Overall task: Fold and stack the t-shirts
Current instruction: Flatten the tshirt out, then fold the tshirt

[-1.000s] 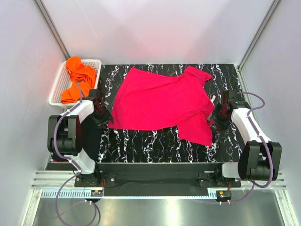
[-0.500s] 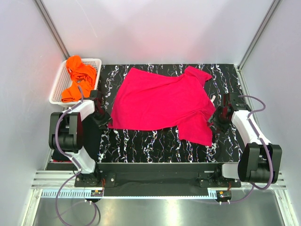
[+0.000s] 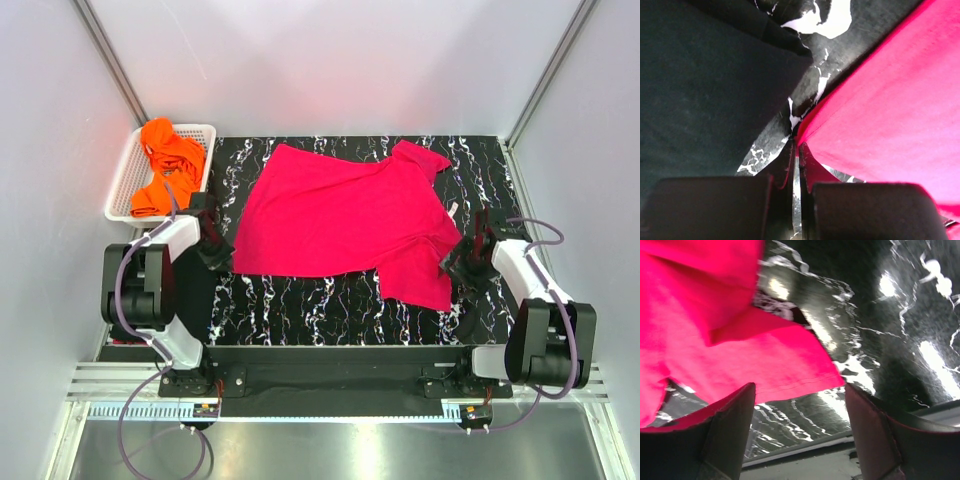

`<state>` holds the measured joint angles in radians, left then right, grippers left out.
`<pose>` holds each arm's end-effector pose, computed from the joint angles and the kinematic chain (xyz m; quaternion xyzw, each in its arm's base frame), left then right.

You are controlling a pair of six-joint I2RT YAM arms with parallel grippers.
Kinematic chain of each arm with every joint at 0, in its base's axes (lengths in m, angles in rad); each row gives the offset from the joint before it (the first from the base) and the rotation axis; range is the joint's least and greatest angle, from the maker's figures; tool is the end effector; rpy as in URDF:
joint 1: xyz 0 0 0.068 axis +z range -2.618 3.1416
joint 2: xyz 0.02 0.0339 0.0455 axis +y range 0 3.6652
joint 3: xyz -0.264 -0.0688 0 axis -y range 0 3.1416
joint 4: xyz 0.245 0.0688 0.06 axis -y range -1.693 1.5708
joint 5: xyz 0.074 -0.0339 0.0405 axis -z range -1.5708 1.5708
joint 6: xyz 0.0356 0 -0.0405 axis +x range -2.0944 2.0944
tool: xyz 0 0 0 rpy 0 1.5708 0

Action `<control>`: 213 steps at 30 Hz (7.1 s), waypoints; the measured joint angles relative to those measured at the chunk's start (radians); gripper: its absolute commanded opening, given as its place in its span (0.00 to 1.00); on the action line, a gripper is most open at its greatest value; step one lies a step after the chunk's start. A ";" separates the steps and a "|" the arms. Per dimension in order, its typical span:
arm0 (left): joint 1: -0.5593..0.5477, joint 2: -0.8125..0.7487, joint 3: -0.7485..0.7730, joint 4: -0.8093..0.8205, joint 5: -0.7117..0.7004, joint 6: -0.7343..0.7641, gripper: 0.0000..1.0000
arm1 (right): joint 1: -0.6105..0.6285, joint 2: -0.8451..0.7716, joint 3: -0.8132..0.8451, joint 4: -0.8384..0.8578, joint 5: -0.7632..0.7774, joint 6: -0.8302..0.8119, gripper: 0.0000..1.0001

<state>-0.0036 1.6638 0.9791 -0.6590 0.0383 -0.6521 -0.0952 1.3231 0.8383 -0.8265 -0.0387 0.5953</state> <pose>0.2969 -0.0024 0.1611 -0.3144 0.9423 -0.0545 0.1011 0.2272 -0.0203 0.2024 0.3332 0.9338 0.0506 0.1206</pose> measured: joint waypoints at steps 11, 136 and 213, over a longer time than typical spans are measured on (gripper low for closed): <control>-0.045 -0.130 -0.002 0.007 -0.001 0.052 0.00 | -0.009 0.129 -0.061 0.001 -0.004 0.040 0.57; -0.020 0.601 0.823 0.440 0.120 0.125 0.00 | -0.031 0.577 0.756 0.490 0.084 -0.054 0.00; -0.006 0.524 0.751 0.047 0.066 0.189 0.47 | -0.082 0.396 0.410 0.236 0.000 -0.017 0.58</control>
<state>-0.0101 2.1876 1.7298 -0.6117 0.1043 -0.4629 -0.1776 1.7187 1.2484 -0.5907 -0.0383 0.5781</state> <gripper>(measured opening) 0.461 0.535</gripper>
